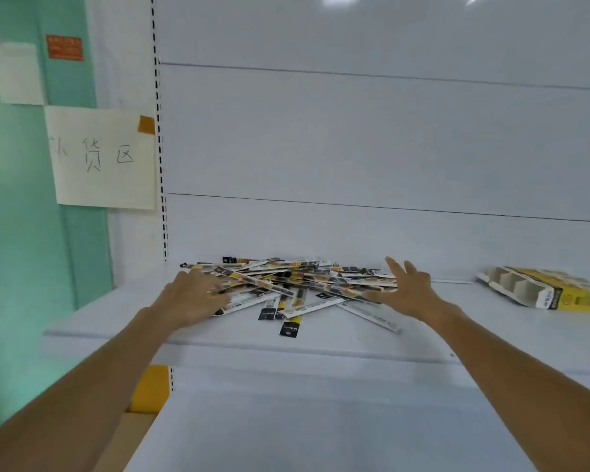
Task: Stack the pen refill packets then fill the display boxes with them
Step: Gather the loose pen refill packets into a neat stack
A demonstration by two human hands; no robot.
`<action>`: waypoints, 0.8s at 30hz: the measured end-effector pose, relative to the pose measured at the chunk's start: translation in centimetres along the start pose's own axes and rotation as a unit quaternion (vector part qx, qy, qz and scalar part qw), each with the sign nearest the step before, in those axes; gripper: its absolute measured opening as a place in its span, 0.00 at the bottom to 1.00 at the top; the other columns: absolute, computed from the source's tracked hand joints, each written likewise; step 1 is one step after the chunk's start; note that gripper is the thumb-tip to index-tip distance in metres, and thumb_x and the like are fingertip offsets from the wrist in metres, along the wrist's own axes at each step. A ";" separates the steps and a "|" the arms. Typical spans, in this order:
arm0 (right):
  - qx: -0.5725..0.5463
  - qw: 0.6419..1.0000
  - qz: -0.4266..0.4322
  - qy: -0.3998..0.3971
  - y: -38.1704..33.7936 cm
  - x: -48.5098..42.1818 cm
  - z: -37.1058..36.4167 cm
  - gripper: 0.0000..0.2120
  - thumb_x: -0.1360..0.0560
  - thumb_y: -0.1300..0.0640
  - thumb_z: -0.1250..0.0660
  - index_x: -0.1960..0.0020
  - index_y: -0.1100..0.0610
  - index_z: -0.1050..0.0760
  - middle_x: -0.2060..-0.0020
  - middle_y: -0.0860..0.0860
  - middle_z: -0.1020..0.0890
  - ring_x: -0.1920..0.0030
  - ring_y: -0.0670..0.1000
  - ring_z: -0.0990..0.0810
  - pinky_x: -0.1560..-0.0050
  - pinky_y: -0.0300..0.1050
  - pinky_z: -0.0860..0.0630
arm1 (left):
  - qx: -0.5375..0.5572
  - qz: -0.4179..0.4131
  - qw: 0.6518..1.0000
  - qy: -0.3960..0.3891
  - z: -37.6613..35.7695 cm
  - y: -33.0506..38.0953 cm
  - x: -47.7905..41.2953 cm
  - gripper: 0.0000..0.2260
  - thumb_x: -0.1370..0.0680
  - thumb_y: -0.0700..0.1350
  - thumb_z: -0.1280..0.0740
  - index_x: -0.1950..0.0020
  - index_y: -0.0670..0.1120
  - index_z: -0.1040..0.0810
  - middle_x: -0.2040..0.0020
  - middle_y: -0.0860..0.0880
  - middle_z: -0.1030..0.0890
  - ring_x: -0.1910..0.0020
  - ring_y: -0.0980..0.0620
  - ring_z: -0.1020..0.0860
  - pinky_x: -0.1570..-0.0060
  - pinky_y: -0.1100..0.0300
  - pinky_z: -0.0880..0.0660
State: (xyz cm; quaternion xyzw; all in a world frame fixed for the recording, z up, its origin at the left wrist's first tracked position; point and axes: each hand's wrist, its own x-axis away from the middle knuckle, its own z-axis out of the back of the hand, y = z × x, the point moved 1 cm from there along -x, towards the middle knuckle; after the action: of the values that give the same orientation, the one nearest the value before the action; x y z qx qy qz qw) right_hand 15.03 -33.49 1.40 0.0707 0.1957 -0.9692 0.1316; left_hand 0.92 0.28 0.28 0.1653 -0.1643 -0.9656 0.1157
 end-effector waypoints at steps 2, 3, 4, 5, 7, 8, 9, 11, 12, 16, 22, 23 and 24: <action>0.006 1.000 -0.016 -0.005 0.8 -0.4 -0.7 0.45 0.32 0.28 0.41 0.24 0.46 0.55 0.24 0.54 0.51 0.25 0.61 0.54 0.29 0.65 0.47 | -0.041 0.034 0.998 -0.034 -0.7 -1.9 0.0 0.18 0.25 0.61 0.39 0.39 0.54 0.25 0.37 0.44 0.28 0.39 0.44 0.30 0.40 0.49 0.31; 0.012 0.999 -0.026 -0.014 1.4 -0.7 -1.3 0.45 0.34 0.26 0.44 0.24 0.45 0.54 0.24 0.54 0.50 0.25 0.61 0.52 0.30 0.65 0.47 | -0.058 0.045 0.996 -0.049 -1.2 -3.0 0.0 0.19 0.26 0.62 0.41 0.38 0.56 0.26 0.35 0.45 0.29 0.38 0.43 0.31 0.38 0.48 0.33; 0.010 0.999 -0.035 -0.018 1.9 -0.8 -1.6 0.45 0.34 0.25 0.45 0.24 0.45 0.53 0.24 0.53 0.48 0.25 0.60 0.51 0.30 0.65 0.46 | -0.072 0.056 0.994 -0.059 -1.5 -3.8 0.1 0.19 0.25 0.63 0.42 0.37 0.58 0.28 0.33 0.46 0.31 0.36 0.43 0.32 0.37 0.48 0.34; 0.020 0.999 -0.040 -0.024 2.2 -1.2 -2.2 0.43 0.32 0.26 0.45 0.24 0.44 0.53 0.24 0.52 0.48 0.26 0.60 0.50 0.30 0.65 0.47 | -0.091 0.054 0.993 -0.059 -1.8 -4.3 -0.2 0.18 0.23 0.62 0.44 0.35 0.60 0.30 0.31 0.47 0.32 0.34 0.44 0.33 0.36 0.48 0.35; 0.074 0.995 -0.051 -0.042 2.4 -1.9 -3.2 0.40 0.29 0.29 0.45 0.24 0.43 0.55 0.24 0.49 0.50 0.25 0.58 0.50 0.31 0.65 0.48 | -0.117 0.038 0.991 -0.062 -2.0 -5.2 -1.2 0.17 0.22 0.61 0.46 0.33 0.63 0.34 0.30 0.48 0.34 0.33 0.45 0.36 0.36 0.49 0.38; 0.100 0.992 -0.053 -0.055 2.5 -2.3 -3.3 0.39 0.29 0.29 0.46 0.24 0.43 0.55 0.24 0.49 0.50 0.25 0.58 0.51 0.31 0.65 0.48 | -0.115 0.029 0.991 -0.065 -1.7 -5.6 -1.6 0.17 0.22 0.61 0.46 0.33 0.63 0.34 0.31 0.48 0.33 0.33 0.45 0.36 0.36 0.49 0.39; 0.108 0.990 -0.056 -0.071 2.7 -2.7 -3.3 0.39 0.28 0.29 0.47 0.24 0.43 0.55 0.24 0.49 0.50 0.25 0.57 0.51 0.30 0.64 0.49 | -0.104 0.022 0.992 -0.075 -1.5 -6.1 -2.0 0.16 0.22 0.60 0.45 0.34 0.64 0.34 0.32 0.48 0.33 0.33 0.45 0.37 0.36 0.50 0.39; 0.096 0.989 -0.055 -0.101 3.3 -4.1 -3.6 0.38 0.29 0.29 0.47 0.24 0.43 0.53 0.24 0.48 0.47 0.25 0.57 0.49 0.29 0.62 0.48 | -0.078 0.012 0.993 -0.083 -1.2 -6.9 -2.9 0.15 0.21 0.58 0.44 0.35 0.63 0.32 0.34 0.48 0.32 0.34 0.45 0.37 0.37 0.50 0.38; 0.086 0.989 -0.047 -0.107 3.2 -4.6 -3.7 0.38 0.29 0.29 0.46 0.25 0.43 0.51 0.24 0.49 0.45 0.25 0.57 0.47 0.28 0.61 0.47 | -0.076 0.002 0.994 -0.072 -1.2 -7.2 -3.4 0.14 0.21 0.57 0.43 0.35 0.63 0.31 0.35 0.48 0.31 0.34 0.45 0.36 0.37 0.51 0.37; 0.083 0.990 -0.026 -0.112 1.4 -6.8 -5.1 0.30 0.25 0.32 0.53 0.26 0.43 0.45 0.25 0.48 0.43 0.25 0.57 0.46 0.27 0.60 0.50 | -0.069 -0.039 0.996 -0.043 -1.8 -7.3 -5.1 0.13 0.22 0.54 0.39 0.38 0.59 0.27 0.41 0.48 0.28 0.40 0.47 0.31 0.40 0.53 0.33; 0.079 0.994 -0.027 -0.072 -2.8 -8.4 -7.8 0.26 0.24 0.33 0.54 0.28 0.38 0.44 0.27 0.53 0.38 0.27 0.63 0.45 0.31 0.63 0.46 | 0.006 -0.148 0.987 -0.065 -3.2 -3.5 -7.0 0.09 0.25 0.51 0.34 0.46 0.57 0.24 0.49 0.53 0.27 0.56 0.55 0.26 0.53 0.61 0.31; 0.062 0.995 -0.015 -0.076 -3.3 -8.7 -8.0 0.25 0.23 0.35 0.53 0.28 0.38 0.43 0.27 0.53 0.37 0.27 0.62 0.43 0.30 0.62 0.44 | 0.019 -0.165 0.984 -0.059 -3.7 -2.7 -7.1 0.09 0.25 0.49 0.34 0.45 0.54 0.23 0.48 0.52 0.26 0.57 0.55 0.26 0.55 0.63 0.31; 0.045 0.996 0.004 -0.074 -4.0 -8.8 -8.2 0.24 0.22 0.38 0.52 0.28 0.39 0.42 0.28 0.54 0.36 0.28 0.62 0.41 0.30 0.61 0.43 | 0.024 -0.182 0.982 -0.052 -4.0 -2.0 -7.2 0.09 0.24 0.47 0.34 0.44 0.52 0.23 0.48 0.52 0.26 0.57 0.55 0.26 0.57 0.66 0.32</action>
State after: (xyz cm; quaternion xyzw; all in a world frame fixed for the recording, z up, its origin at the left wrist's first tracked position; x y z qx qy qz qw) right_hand 23.01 -24.66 -2.94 0.0053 0.1411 -0.9791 0.1463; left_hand 8.69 2.95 -1.98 0.1451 -0.1598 -0.9735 -0.0749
